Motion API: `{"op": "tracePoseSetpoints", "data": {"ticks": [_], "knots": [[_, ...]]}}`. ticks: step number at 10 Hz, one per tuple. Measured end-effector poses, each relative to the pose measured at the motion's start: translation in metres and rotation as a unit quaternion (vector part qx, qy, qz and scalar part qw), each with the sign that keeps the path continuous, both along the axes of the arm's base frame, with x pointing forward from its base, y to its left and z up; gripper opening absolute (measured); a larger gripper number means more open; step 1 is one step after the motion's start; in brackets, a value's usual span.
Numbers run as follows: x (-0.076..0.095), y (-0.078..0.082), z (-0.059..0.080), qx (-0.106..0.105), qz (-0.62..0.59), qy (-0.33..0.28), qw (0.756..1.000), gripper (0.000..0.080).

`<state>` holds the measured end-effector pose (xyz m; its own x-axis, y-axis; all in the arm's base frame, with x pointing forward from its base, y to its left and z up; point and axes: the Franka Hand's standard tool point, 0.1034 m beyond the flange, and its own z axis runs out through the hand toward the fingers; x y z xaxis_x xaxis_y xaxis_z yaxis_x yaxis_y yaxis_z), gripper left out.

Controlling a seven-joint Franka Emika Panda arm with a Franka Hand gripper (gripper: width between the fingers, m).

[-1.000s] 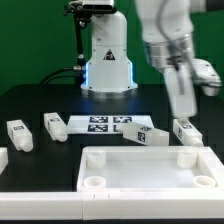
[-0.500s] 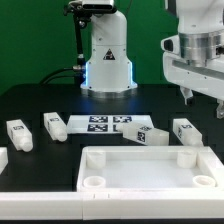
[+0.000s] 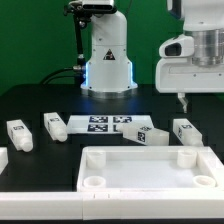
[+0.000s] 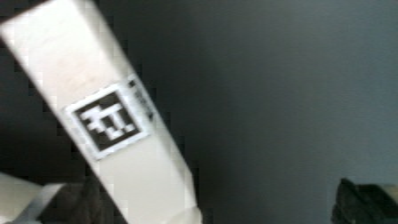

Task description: Assemble desk

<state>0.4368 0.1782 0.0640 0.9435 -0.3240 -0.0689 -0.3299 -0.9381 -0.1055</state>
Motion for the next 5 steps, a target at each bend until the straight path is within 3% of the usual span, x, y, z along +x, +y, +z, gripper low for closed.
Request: {"op": "tracePoseSetpoints", "data": {"ticks": [3,5], "knots": [[0.001,-0.004,-0.003,0.000,0.093,-0.015,0.996,0.0649],[-0.005,-0.019,-0.019,-0.018,0.141,-0.043,0.989,0.0649]]}}
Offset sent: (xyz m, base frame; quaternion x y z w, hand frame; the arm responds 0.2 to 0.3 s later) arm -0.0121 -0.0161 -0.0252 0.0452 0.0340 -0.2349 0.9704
